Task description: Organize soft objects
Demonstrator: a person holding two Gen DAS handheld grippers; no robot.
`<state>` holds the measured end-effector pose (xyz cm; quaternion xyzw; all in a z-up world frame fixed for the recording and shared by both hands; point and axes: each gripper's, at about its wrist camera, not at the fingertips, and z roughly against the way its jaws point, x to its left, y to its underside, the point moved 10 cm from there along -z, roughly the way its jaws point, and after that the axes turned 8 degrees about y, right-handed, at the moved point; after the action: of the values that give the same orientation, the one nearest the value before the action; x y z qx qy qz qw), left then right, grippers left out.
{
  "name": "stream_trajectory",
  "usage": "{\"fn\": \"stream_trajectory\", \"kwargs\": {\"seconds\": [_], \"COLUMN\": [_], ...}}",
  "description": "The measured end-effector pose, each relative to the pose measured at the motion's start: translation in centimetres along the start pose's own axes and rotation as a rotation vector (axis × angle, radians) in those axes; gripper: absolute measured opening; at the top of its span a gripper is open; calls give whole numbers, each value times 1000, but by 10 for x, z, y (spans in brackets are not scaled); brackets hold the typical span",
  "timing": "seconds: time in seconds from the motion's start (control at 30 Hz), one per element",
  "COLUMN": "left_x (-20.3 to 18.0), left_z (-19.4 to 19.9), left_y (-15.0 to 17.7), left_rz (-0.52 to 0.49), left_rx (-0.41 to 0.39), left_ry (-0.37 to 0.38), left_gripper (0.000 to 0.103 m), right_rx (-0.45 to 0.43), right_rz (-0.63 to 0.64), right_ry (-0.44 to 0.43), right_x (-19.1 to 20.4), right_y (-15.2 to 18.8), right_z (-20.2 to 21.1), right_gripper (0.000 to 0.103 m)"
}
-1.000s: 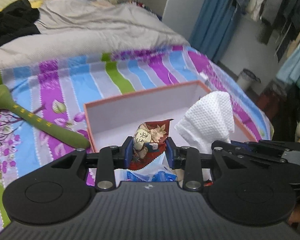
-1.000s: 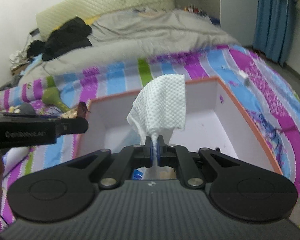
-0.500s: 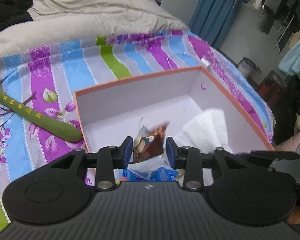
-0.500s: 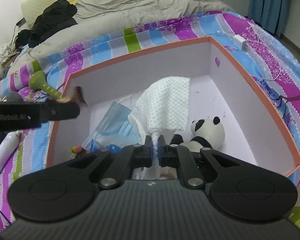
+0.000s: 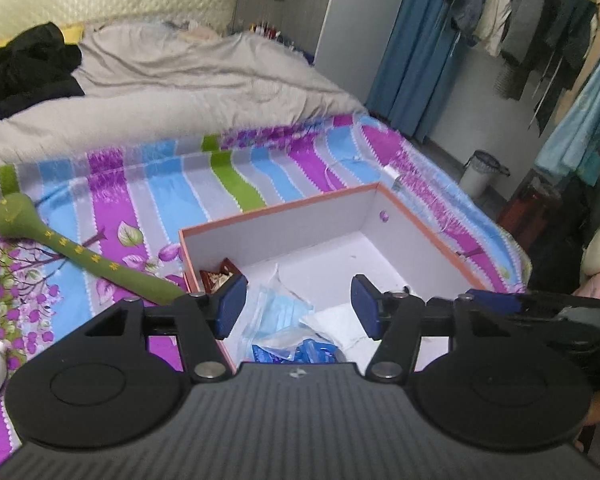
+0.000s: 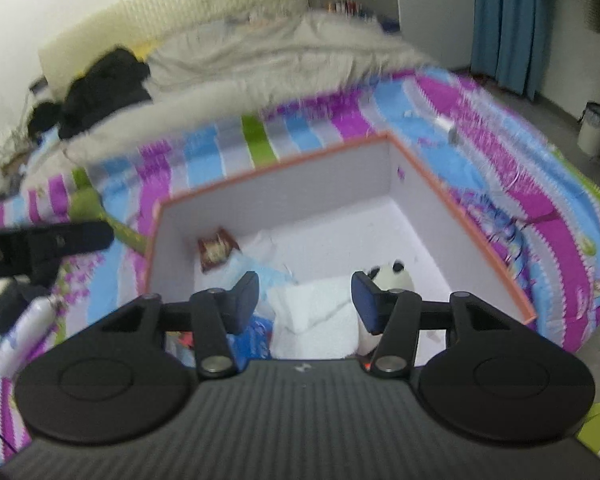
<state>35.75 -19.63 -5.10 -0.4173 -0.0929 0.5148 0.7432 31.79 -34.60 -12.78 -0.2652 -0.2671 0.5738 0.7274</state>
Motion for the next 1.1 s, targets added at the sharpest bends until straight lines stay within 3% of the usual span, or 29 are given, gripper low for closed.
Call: {"fn": "stream_trajectory", "kwargs": {"seconds": [0.2, 0.43, 0.9, 1.1], "left_x": [-17, -36, -42, -40], "left_z": [55, 111, 180, 192], "left_y": [-8, 0, 53, 78], "left_rz": [-23, -62, -61, -45], "left_rx": [-81, -141, -183, -176], "left_ry": [7, 9, -44, -53], "left_gripper": [64, 64, 64, 64], "right_rx": [-119, -197, -230, -222], "right_rz": [-6, 12, 12, 30], "right_ry": [-14, -20, -32, -39], "right_x": [3, 16, 24, 32], "right_y": [-16, -7, 46, 62], "right_z": [59, 110, 164, 166], "right_gripper": [54, 54, 54, 54]}}
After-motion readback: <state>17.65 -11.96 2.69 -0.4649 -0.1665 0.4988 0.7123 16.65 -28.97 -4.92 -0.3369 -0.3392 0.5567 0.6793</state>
